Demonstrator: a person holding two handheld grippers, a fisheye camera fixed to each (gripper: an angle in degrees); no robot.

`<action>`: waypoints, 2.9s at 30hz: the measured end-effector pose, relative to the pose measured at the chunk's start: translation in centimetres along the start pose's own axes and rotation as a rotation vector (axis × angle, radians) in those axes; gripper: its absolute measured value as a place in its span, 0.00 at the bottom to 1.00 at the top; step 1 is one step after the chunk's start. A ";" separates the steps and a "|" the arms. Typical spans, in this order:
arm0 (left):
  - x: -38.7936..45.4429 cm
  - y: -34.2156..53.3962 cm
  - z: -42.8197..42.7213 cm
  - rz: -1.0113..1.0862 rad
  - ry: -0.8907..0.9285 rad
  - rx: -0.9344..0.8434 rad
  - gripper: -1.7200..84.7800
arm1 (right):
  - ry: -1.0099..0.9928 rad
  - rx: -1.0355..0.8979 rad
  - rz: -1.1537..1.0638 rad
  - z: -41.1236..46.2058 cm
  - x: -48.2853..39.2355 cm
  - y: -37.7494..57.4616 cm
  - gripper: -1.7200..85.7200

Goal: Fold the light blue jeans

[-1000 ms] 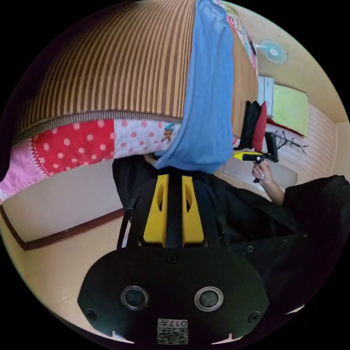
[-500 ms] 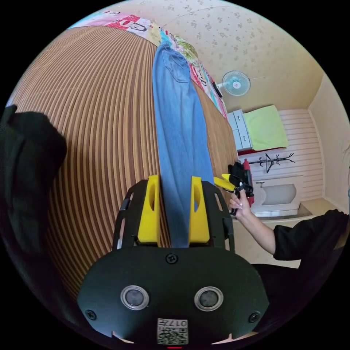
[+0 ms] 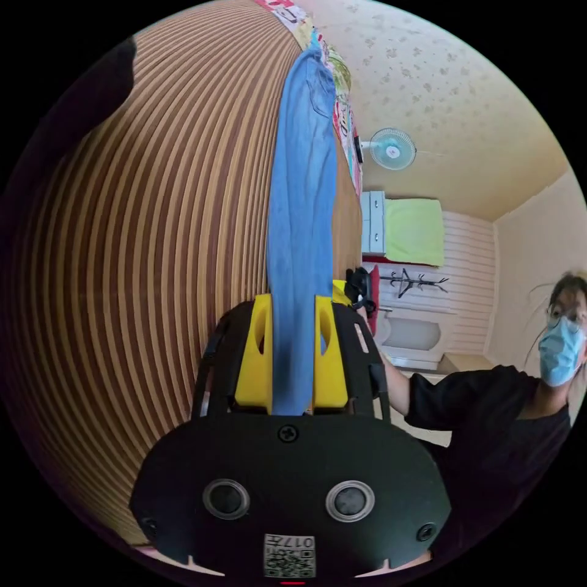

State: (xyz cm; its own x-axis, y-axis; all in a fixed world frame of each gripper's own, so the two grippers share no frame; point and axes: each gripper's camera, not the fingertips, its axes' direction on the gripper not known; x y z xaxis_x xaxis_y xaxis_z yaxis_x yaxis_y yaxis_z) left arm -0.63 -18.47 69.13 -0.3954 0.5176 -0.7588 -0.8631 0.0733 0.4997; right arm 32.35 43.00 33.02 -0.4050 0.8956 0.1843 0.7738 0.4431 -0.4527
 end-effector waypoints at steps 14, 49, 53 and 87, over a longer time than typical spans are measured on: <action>5.3 3.5 -4.0 0.175 0.309 -0.039 0.01 | -0.370 -0.106 -0.073 -5.9 -3.5 5.9 0.04; 25.5 -5.7 -6.6 0.465 -0.040 -0.005 0.02 | 0.104 -0.064 -0.439 -11.0 -27.2 6.0 0.03; 19.0 -2.6 -4.1 0.412 -0.048 -0.073 0.02 | 0.173 -0.142 -0.382 -6.2 -22.9 9.6 0.04; -3.7 -4.5 4.4 -0.072 -0.112 -0.222 0.08 | -0.131 -0.115 0.245 10.5 -4.5 13.0 0.10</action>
State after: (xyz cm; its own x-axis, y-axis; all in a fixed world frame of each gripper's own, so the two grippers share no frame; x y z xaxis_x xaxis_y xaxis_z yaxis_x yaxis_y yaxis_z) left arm 6.14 -16.94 71.54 -0.3038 0.6096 -0.7322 -0.9404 -0.0687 0.3330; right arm 39.07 44.32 17.12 -0.2532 0.9667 -0.0360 0.9034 0.2230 -0.3662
